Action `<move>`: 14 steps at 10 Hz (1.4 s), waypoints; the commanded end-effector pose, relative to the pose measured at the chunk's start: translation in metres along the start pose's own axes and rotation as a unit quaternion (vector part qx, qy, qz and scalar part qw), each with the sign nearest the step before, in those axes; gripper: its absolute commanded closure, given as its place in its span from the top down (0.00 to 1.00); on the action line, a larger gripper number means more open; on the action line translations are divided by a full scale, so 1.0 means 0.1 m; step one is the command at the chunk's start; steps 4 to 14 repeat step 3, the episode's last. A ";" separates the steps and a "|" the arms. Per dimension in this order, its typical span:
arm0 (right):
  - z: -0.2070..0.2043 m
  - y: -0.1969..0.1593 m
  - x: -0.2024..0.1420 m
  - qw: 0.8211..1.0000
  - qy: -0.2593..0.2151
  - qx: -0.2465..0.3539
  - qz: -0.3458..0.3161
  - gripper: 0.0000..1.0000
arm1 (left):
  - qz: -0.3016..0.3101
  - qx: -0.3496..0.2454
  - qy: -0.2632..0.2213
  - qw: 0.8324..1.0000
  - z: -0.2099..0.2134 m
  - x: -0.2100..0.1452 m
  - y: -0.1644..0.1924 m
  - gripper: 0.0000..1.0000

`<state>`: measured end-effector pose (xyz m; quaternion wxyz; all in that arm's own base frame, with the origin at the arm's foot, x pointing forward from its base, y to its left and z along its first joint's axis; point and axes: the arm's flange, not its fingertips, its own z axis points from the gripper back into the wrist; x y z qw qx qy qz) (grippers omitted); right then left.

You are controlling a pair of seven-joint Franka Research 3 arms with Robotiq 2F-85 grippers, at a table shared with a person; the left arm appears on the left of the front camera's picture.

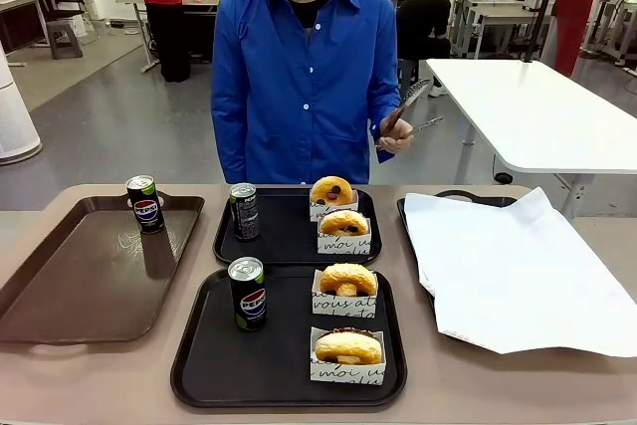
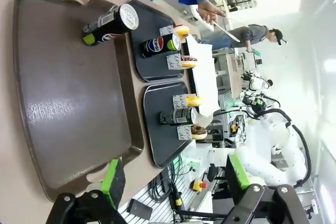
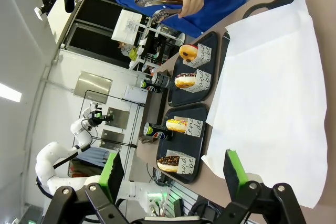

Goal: Set up donuts and drinks on trays.
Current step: Pick up one Pepsi coke from the Handle tray and place it on the Flat Tray without a Pepsi coke.

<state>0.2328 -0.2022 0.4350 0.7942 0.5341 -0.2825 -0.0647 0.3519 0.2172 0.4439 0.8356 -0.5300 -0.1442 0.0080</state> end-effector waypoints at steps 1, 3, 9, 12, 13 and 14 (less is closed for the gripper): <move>-0.01 -0.01 0.01 1.000 -0.004 0.009 0.007 1.00 | 0.006 0.014 0.018 1.000 0.02 0.08 0.08 1.00; -0.01 -0.01 0.01 1.000 -0.004 0.009 0.007 1.00 | 0.000 0.000 0.000 1.000 0.00 0.00 0.00 1.00; -0.01 -0.01 0.01 1.000 -0.004 0.009 0.007 1.00 | 0.000 0.000 0.000 1.000 0.00 0.00 0.00 1.00; -0.01 -0.01 0.01 1.000 -0.004 0.009 0.007 1.00 | 0.000 0.000 0.000 1.000 0.00 0.00 0.00 1.00; -0.01 -0.01 0.01 1.000 -0.004 0.009 0.007 1.00 | 0.000 0.000 0.000 1.000 0.00 0.00 0.00 1.00; -0.01 -0.01 0.01 1.000 -0.004 0.009 0.007 1.00 | 0.000 0.000 0.000 1.000 0.00 0.00 0.00 1.00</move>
